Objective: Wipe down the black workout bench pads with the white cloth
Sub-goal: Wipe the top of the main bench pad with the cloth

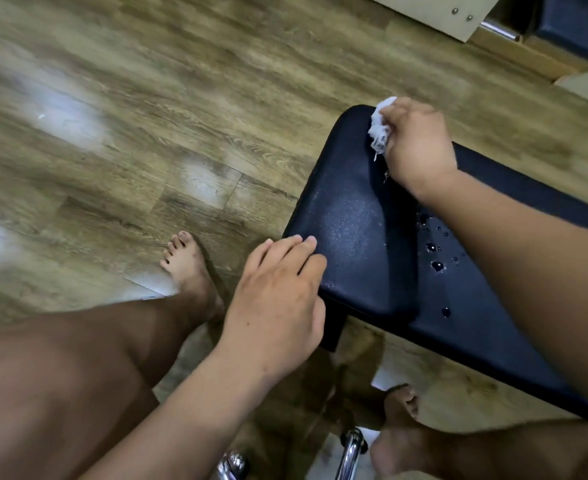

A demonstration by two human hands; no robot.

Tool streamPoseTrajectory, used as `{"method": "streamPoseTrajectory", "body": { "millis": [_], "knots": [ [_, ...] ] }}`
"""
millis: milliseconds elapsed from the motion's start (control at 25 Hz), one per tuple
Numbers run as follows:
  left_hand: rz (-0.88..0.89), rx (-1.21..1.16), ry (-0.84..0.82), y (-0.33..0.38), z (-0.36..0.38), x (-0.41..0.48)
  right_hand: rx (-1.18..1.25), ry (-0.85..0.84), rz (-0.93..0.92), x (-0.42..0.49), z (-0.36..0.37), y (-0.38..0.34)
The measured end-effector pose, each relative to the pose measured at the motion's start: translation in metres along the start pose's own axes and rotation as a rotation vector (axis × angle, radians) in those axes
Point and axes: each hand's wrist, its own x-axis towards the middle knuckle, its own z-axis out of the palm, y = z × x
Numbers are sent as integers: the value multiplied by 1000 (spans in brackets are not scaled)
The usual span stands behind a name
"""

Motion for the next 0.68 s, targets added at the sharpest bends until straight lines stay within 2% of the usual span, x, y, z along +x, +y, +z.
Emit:
{"method": "streamPoseTrajectory", "body": {
  "millis": [80,240,400,560,680],
  "knots": [
    [-7,-24,46,1,-3,2,11,15,16,-34,-1,-17],
    [24,-77,144,3,-4,5,231,-18,-148,-140,-17,-65],
    [76,-121,103,11,6,4,187,-137,-320,-228,-16,-68],
    [86,-123,67,13,13,6,154,-137,-524,-209,-16,-41],
    [57,-93,29,12,13,9,174,-153,-575,-196,-17,-36]
  ]
}}
